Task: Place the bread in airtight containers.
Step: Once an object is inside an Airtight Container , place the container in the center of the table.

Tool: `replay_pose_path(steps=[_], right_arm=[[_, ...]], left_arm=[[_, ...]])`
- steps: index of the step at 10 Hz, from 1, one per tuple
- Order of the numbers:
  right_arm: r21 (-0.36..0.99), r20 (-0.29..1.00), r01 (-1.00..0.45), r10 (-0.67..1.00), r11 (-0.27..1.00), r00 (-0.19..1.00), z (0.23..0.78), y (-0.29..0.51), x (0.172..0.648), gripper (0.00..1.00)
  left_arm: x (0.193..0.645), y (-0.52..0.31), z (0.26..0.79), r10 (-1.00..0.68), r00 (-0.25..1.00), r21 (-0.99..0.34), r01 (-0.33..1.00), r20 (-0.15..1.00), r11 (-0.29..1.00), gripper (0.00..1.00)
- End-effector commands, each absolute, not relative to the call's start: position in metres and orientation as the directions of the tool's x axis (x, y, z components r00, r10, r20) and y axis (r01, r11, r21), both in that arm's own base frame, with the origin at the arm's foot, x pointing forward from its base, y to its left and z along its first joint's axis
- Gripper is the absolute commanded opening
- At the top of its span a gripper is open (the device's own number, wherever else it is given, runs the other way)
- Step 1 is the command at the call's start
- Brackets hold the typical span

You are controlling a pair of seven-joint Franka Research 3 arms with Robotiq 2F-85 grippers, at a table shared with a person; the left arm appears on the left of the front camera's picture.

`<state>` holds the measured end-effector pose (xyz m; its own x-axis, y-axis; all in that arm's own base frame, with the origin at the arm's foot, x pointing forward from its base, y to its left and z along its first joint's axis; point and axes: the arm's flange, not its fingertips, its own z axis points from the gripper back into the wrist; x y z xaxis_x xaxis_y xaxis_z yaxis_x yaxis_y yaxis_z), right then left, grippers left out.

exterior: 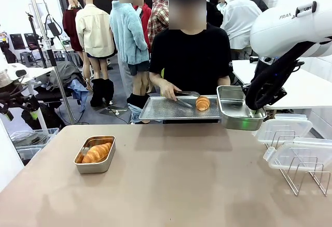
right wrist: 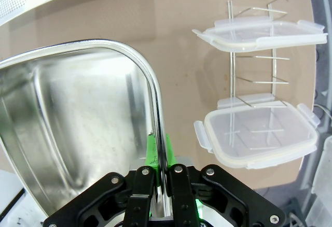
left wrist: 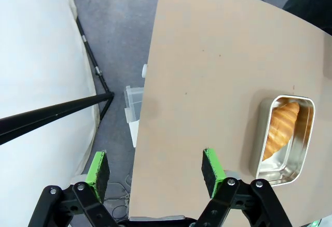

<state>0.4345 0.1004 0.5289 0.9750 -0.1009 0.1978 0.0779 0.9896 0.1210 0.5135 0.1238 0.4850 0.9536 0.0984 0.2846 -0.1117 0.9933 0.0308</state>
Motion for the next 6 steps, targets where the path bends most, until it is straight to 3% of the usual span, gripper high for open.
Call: replay_pose_path(steps=[1,6], right_arm=[[0.129,0.212,0.074,-0.101,0.989,0.972,0.5294,0.1011,0.4347,0.00],[0.129,0.212,0.074,-0.101,0.989,0.972,0.5294,0.1011,0.4347,0.00]], left_arm=[[0.5135,0.1232,0.4866,0.104,0.952,0.040,-0.120,0.287,0.992,0.92],[0.5135,0.1232,0.4866,0.104,0.952,0.040,-0.120,0.287,0.992,0.92]])
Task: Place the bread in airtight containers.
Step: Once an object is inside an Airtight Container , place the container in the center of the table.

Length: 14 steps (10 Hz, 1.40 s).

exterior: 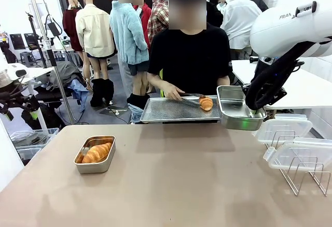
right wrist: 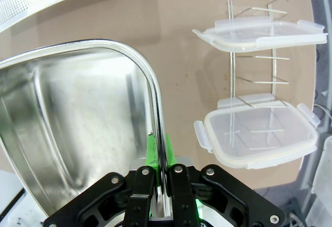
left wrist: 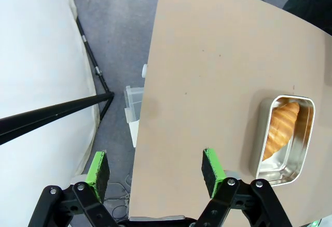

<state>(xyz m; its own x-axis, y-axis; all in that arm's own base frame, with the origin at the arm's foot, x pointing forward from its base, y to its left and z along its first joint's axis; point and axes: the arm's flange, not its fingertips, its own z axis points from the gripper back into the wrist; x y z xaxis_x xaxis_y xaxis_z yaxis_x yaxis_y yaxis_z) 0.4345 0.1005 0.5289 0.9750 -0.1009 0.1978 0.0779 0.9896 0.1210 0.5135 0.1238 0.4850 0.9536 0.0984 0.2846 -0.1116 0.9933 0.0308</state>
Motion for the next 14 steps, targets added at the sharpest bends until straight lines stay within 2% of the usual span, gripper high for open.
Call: replay_pose_path(steps=[1,14], right_arm=[[0.129,0.212,0.074,-0.101,0.989,0.972,0.5294,0.1011,0.4347,0.00],[0.129,0.212,0.074,-0.101,0.989,0.972,0.5294,0.1011,0.4347,0.00]], left_arm=[[0.5135,0.1232,0.4866,0.104,0.952,0.040,-0.120,0.287,0.992,0.92],[0.5135,0.1232,0.4866,0.104,0.952,0.040,-0.120,0.287,0.992,0.92]])
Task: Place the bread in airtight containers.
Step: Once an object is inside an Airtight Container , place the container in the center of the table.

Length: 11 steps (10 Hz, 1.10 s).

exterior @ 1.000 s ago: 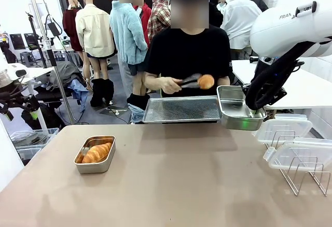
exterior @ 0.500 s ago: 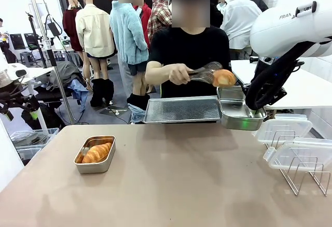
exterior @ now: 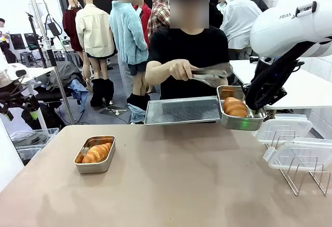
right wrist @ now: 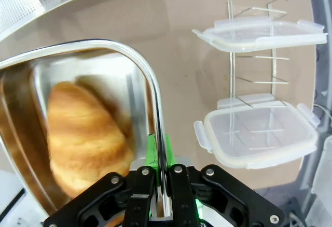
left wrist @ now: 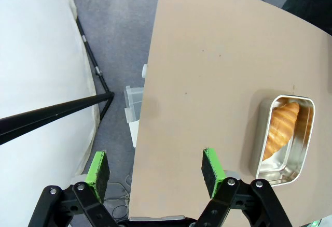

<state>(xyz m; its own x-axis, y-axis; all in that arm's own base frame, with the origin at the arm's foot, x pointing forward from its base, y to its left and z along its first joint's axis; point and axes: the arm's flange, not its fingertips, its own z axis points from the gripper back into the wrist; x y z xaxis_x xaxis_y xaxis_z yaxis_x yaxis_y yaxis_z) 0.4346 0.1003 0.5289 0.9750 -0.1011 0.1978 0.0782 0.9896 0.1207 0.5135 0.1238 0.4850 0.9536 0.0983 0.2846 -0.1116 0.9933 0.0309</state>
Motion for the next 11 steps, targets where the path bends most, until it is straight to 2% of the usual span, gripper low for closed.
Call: replay_pose_path(steps=[1,11], right_arm=[[0.129,0.212,0.074,-0.101,0.989,0.972,0.5294,0.1011,0.4347,0.00],[0.129,0.212,0.074,-0.101,0.989,0.972,0.5294,0.1011,0.4347,0.00]], left_arm=[[0.5135,0.1232,0.4866,0.104,0.952,0.040,-0.120,0.287,0.992,0.92],[0.5135,0.1232,0.4866,0.104,0.952,0.040,-0.120,0.287,0.992,0.92]])
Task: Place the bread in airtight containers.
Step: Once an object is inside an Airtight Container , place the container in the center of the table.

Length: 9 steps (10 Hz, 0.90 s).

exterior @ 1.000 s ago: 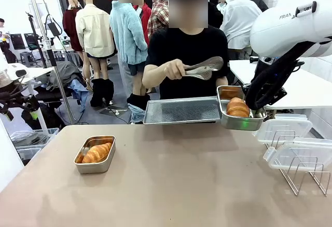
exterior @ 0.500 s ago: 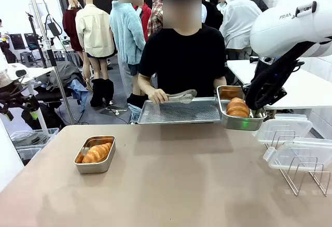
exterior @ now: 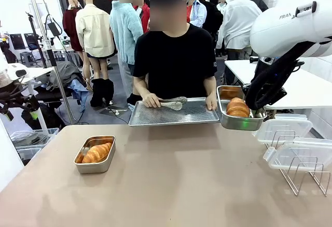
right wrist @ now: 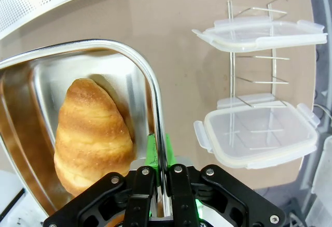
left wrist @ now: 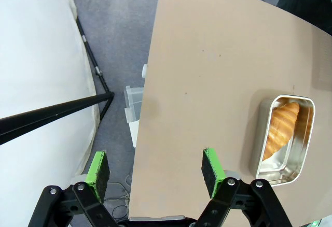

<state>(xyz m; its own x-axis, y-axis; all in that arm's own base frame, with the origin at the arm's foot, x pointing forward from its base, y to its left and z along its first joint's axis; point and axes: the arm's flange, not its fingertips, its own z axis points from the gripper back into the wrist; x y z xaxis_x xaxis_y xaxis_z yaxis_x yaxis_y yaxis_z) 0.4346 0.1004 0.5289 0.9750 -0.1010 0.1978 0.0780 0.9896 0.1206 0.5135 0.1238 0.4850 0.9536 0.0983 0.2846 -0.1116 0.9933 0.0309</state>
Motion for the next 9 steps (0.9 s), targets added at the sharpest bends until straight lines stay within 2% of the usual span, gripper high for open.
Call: replay_pose_path(steps=[1,9], right_arm=[[0.129,0.212,0.074,-0.101,0.989,0.972,0.5294,0.1011,0.4347,0.00],[0.121,0.198,0.078,-0.101,0.990,0.975,0.5289,0.1004,0.4346,0.00]], left_arm=[[0.5135,0.1232,0.4866,0.104,0.952,0.040,-0.120,0.287,0.992,0.92],[0.5135,0.1232,0.4866,0.104,0.952,0.040,-0.120,0.287,0.992,0.92]])
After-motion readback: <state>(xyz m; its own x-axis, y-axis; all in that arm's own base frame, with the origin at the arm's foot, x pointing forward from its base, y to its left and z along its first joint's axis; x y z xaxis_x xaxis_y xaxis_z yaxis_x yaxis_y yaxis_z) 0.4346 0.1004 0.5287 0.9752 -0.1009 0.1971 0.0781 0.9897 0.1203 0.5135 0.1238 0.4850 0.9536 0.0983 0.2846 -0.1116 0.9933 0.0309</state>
